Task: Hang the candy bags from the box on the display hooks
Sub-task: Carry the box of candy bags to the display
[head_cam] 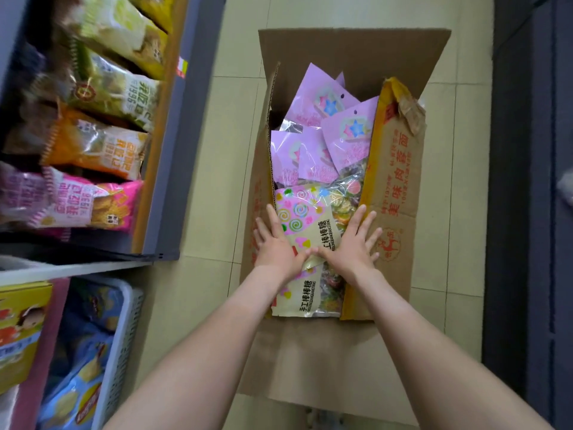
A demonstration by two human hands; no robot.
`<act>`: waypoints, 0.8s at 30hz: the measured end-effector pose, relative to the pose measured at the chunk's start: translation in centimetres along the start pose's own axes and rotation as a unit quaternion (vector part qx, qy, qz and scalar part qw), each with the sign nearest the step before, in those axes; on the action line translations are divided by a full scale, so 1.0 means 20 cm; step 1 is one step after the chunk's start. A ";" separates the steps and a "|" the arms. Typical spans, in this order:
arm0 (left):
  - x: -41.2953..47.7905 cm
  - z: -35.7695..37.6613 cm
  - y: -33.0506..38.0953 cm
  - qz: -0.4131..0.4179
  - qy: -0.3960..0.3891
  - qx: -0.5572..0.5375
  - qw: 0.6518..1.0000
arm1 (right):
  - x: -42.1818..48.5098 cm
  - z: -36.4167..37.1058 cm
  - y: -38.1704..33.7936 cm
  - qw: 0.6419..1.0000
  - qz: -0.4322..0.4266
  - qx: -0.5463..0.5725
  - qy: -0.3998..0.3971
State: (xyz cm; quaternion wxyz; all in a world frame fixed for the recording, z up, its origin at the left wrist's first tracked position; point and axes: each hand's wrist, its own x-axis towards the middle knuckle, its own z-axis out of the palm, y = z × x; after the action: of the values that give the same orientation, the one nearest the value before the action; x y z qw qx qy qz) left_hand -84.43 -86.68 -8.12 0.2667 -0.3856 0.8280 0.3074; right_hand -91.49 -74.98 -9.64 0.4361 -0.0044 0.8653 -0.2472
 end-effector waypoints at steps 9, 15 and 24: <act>0.41 -0.23 0.36 -0.021 0.018 -0.014 1.000 | 0.44 -0.36 -0.29 1.000 -0.019 -0.010 0.002; 0.68 -0.41 0.69 -0.033 0.018 0.002 0.999 | 0.68 -0.67 -0.44 0.999 -0.025 -0.013 0.028; 0.90 -0.41 1.06 0.019 0.031 0.067 0.997 | 0.98 -1.00 -0.38 0.995 -0.027 -0.051 0.085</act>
State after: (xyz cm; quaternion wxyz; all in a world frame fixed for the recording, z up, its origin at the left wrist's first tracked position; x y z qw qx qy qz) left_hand -113.18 -90.23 -8.36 0.2602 -0.3607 0.8617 0.2442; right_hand -120.40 -77.57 -11.03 0.3536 -0.0294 0.9102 -0.2139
